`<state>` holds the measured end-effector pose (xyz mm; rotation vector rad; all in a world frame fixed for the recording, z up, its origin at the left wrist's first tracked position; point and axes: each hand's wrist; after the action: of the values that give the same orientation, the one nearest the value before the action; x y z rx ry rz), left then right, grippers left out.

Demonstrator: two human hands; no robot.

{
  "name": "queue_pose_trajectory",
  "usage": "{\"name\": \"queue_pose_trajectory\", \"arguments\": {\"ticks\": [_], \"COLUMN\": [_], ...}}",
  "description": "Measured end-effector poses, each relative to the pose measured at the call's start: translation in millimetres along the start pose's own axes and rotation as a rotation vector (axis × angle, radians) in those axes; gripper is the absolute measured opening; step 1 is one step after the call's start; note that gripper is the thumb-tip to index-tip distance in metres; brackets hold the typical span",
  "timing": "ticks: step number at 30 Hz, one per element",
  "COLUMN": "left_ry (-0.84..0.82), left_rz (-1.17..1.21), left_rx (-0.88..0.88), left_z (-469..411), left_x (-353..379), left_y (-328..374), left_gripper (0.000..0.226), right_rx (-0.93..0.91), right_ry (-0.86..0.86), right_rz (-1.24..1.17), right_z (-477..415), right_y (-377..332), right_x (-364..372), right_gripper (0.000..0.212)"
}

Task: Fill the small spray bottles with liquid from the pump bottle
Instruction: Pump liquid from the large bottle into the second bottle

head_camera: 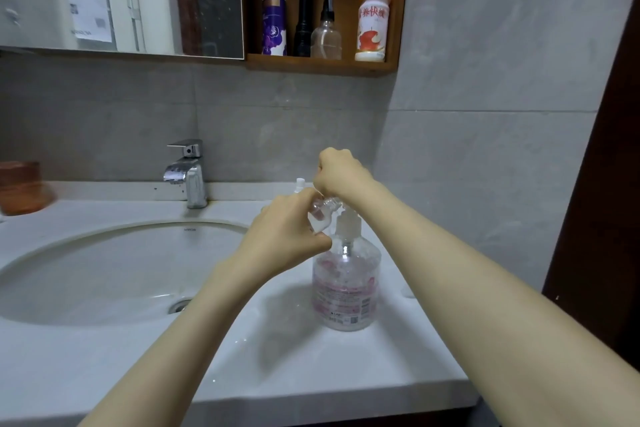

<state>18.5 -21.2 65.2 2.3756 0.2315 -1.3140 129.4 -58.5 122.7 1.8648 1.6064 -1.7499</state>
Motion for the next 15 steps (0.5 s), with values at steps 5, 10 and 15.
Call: {"name": "queue_pose_trajectory", "arguments": {"ticks": [5, 10, 15], "left_ry": [-0.007, 0.001, 0.028], "left_rz": [-0.06, -0.06, -0.052], "left_rx": [0.013, 0.021, 0.019], "left_z": [-1.9, -3.1, -3.5], "left_x": [-5.7, -7.4, -6.6], "left_y": [-0.8, -2.9, -2.7], "left_gripper": [0.042, 0.039, 0.04], "right_rx": [-0.037, -0.023, -0.023], "right_ry": [0.033, 0.024, 0.033], "right_rz": [0.019, 0.019, -0.005], "right_z": [0.9, -1.1, -2.6], "right_y": [-4.6, -7.4, -6.2], "right_x": [-4.2, -4.1, -4.1], "right_gripper": [0.026, 0.026, 0.026]}}
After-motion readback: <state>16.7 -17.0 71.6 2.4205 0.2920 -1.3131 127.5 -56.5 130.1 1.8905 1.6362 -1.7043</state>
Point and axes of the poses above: each hand's wrist, its own z-axis away from the middle knuckle, its own x-axis out of the palm, y = z × x, and after that the axes turned 14 degrees about -z, right-handed
